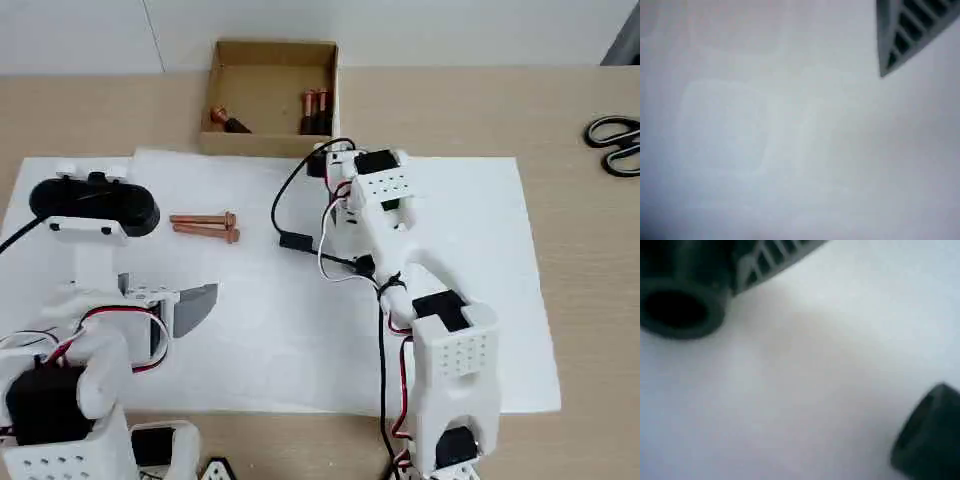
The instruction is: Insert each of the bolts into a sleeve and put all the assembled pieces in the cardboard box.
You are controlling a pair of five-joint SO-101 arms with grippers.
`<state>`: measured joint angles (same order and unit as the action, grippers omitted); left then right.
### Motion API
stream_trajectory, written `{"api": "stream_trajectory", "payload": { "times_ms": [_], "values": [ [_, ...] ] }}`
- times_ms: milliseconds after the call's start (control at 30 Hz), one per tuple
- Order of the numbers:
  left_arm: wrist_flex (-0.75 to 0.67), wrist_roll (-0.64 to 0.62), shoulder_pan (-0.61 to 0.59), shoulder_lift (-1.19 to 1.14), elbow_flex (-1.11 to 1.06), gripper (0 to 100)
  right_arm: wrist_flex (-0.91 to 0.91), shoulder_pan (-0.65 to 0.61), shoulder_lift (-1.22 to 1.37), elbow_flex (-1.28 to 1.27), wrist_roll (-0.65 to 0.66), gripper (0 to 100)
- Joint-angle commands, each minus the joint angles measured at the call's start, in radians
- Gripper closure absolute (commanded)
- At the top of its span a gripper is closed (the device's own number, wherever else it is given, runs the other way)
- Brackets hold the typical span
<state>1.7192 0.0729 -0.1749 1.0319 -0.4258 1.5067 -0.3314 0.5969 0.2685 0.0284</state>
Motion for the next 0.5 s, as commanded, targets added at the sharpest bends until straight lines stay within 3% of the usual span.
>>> {"api": "stream_trajectory", "payload": {
  "times_ms": [0, 100, 200, 467],
  "values": [
    [-0.018, 0.006, -0.006, 0.011, 0.002, 64, 0.019, 0.007, 0.047, 0.000, 0.014, 86.3],
    [-0.018, 0.006, -0.006, 0.011, 0.002, 64, 0.019, 0.007, 0.047, 0.000, 0.015, 88.5],
    [-0.018, 0.006, -0.006, 0.011, 0.002, 64, 0.015, 0.007, 0.047, 0.002, 0.021, 99.7],
    [-0.018, 0.006, -0.006, 0.011, 0.002, 64, 0.051, 0.012, -0.007, 0.003, 0.057, 99.2]
  ]
}}
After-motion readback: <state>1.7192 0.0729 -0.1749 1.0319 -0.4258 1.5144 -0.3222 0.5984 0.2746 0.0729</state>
